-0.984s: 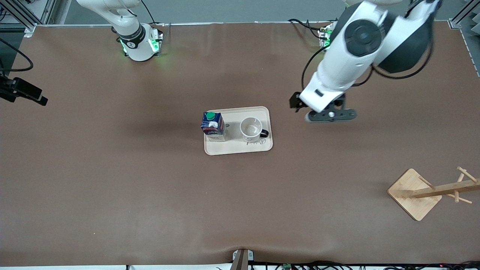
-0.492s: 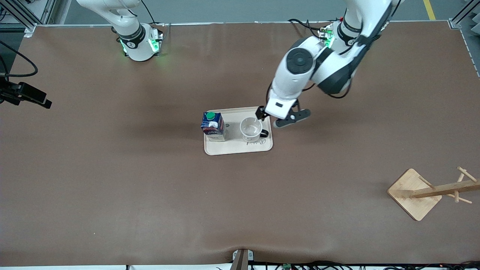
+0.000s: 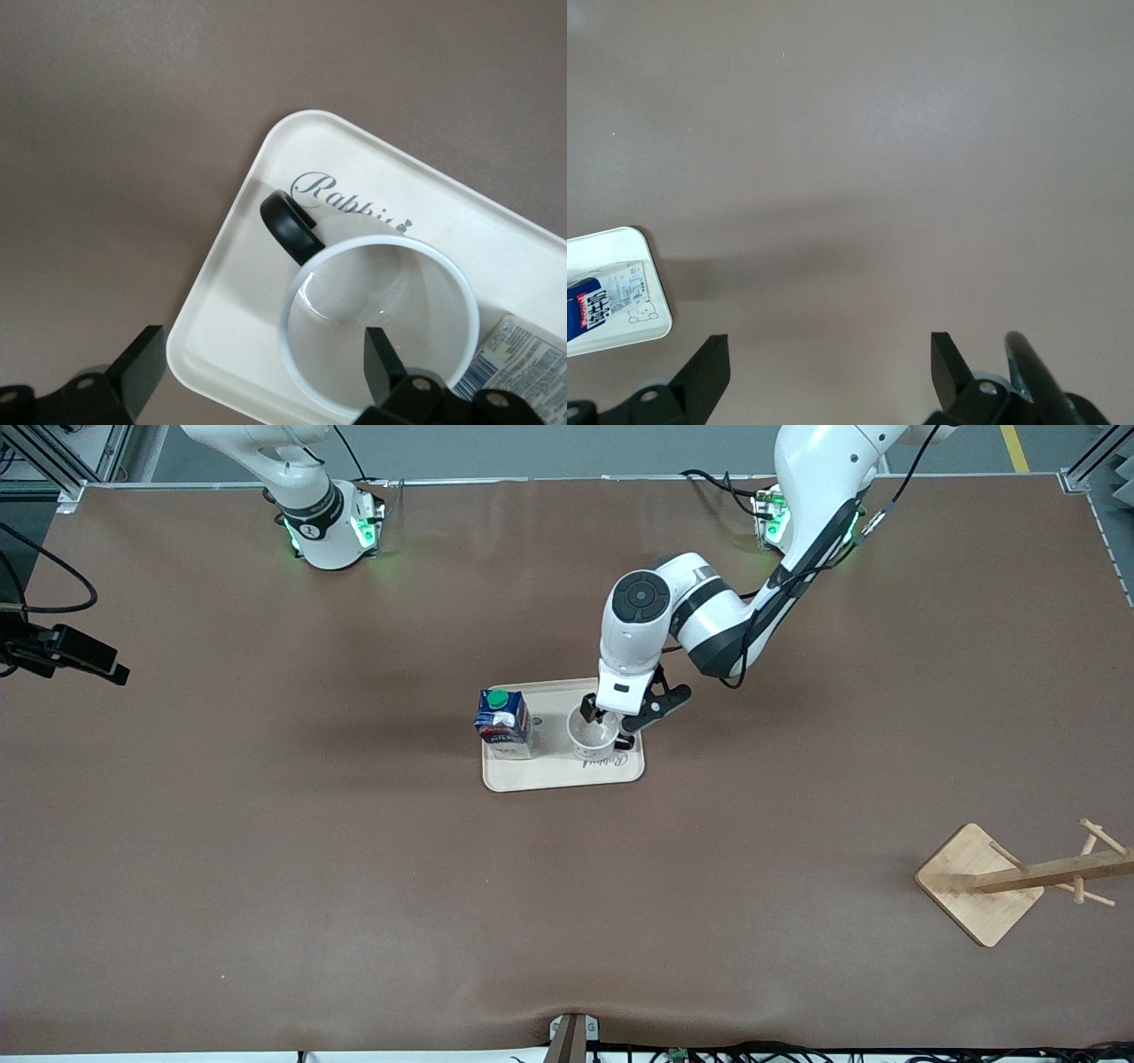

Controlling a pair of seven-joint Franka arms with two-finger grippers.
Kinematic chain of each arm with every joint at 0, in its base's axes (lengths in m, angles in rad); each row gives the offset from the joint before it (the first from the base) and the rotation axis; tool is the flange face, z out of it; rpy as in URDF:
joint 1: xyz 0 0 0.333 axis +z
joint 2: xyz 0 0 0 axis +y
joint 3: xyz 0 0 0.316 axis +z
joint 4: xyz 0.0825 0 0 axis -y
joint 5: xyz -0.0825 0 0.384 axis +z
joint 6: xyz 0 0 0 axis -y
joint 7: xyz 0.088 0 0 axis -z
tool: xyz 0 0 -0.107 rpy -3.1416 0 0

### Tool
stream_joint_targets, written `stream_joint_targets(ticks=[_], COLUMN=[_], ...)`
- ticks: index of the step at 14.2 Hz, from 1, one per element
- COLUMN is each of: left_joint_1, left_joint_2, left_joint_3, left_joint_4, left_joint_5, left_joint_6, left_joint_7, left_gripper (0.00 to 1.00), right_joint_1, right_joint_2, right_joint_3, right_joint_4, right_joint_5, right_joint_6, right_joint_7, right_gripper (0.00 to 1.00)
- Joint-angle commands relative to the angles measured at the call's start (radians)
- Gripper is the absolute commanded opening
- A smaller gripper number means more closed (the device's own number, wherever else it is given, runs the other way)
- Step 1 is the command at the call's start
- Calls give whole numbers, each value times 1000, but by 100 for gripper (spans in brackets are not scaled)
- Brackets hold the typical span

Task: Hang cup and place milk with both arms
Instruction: 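Close the left gripper on the white mug's rim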

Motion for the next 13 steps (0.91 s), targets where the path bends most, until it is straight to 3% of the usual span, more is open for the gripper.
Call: stream_joint_targets(ticks=[1, 5, 9, 13], left_joint_1=[-3, -6, -1, 40], left_joint_2=[21, 68, 80, -11], left_joint_3=[1, 5, 9, 9], left_joint_4=[12, 12, 18, 30], left_joint_5=[24, 35, 56, 96], left_joint_6=[47, 117, 156, 138], left_joint_7=[-37, -87, -89, -57], left_gripper=[88, 61, 0, 0], right_joint_1=[-4, 9, 18, 3], right_joint_2=[24, 46, 55, 66], right_joint_3=[3, 4, 3, 1], right_joint_4=[19, 19, 16, 7], right_joint_5=[14, 14, 68, 92], right_joint_6=[19, 60, 86, 69], right_joint_7=[-5, -5, -5, 1], right_gripper=[100, 100, 100, 100])
